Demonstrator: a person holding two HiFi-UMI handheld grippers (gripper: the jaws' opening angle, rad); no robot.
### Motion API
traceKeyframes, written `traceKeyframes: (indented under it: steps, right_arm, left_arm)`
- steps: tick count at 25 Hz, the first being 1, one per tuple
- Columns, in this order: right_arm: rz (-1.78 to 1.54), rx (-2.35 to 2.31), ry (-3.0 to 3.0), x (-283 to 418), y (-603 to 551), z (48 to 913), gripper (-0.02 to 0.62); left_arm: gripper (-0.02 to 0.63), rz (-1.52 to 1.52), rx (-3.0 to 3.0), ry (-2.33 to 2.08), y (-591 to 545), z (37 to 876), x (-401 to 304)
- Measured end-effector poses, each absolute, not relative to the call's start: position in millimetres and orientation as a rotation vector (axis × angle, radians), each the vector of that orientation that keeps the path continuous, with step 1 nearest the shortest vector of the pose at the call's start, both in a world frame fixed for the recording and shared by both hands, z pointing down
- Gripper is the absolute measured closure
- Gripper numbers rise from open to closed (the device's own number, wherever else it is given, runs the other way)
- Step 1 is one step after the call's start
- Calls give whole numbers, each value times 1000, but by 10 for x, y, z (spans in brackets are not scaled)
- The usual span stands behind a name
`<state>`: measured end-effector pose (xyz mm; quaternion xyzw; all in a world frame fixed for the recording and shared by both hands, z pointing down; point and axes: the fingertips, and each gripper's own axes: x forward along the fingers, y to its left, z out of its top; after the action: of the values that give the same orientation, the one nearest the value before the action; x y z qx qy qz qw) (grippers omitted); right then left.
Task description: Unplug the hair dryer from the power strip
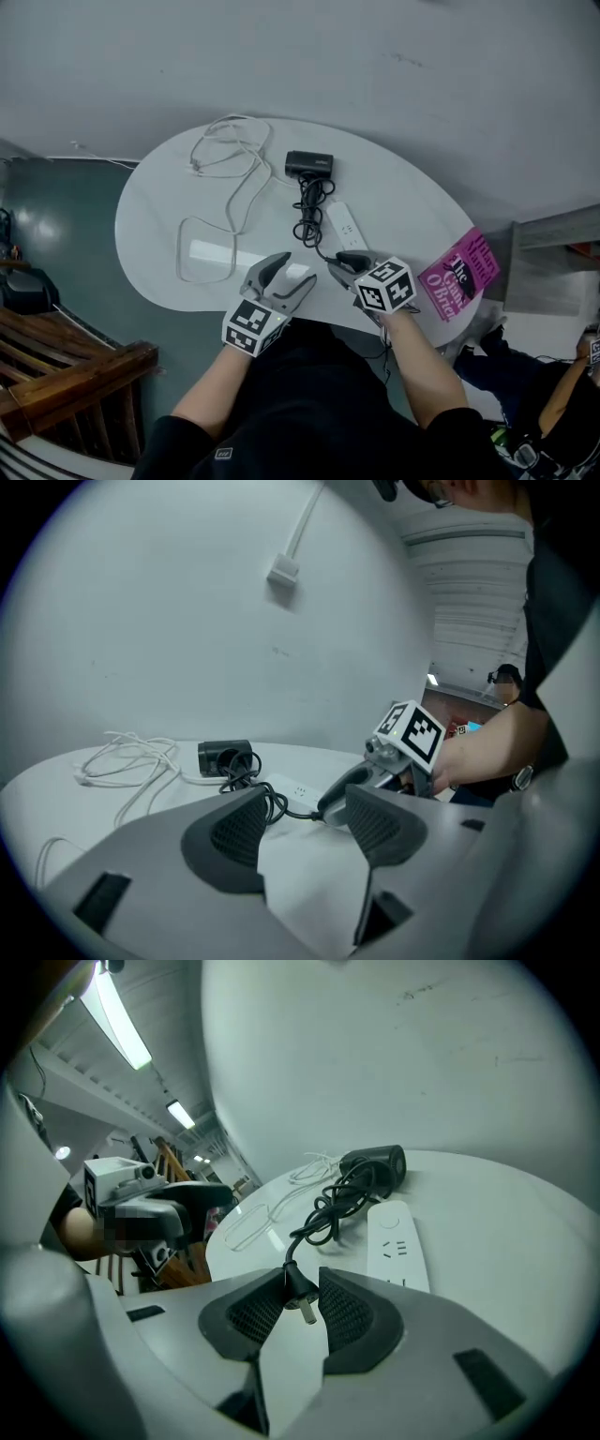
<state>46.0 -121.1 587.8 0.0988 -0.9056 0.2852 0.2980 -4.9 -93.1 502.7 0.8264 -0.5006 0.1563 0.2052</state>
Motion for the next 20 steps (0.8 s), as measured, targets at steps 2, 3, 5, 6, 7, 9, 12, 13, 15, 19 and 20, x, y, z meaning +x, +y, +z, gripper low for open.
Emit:
traceKeyframes:
  steps: [2,3,5,6,7,9,12,13,15,19,20]
  right_arm:
    - [720,292,-2366,474,-1187,5975,471]
    - [693,304,-2349,474,-1180,6021,471]
    - [642,332,-2321,461,-1172,6087,471]
    - [626,351,-2309,453,-1166,6110,471]
    - [619,373,-2297,446,-1154,6132,469]
    - [628,412,-2277,430,-1117,6177,469]
    - [658,474,-2249,415,-1113,6190,466]
    - [674,504,-2241,421,-1133,6172,463]
    - [716,574,-2229,446,-1166,6125,462]
    - [805,707,-2211,475,-1134,6058,454]
    - [823,747,-2214,483,-1122,6021,453]
  left_arm:
    - [337,421,2302,-1430,-921,4938,-89]
    - [340,414,2304,-1441,-917,4897,-103]
    - [344,405,2315,-1448,-897,4830,-126]
    - [344,404,2323,-1446,-880,4807,-140]
    - [344,402,2331,-1444,-862,4789,-157]
    - [345,392,2345,-1441,-829,4758,-211]
    - [347,371,2366,-1433,-819,4678,-337]
    - [348,365,2378,-1426,-823,4636,-386]
    - [351,348,2413,-1413,-827,4524,-492]
    - [358,299,2488,-1393,-793,4294,-745]
    - [360,286,2506,-1382,-780,4243,-799]
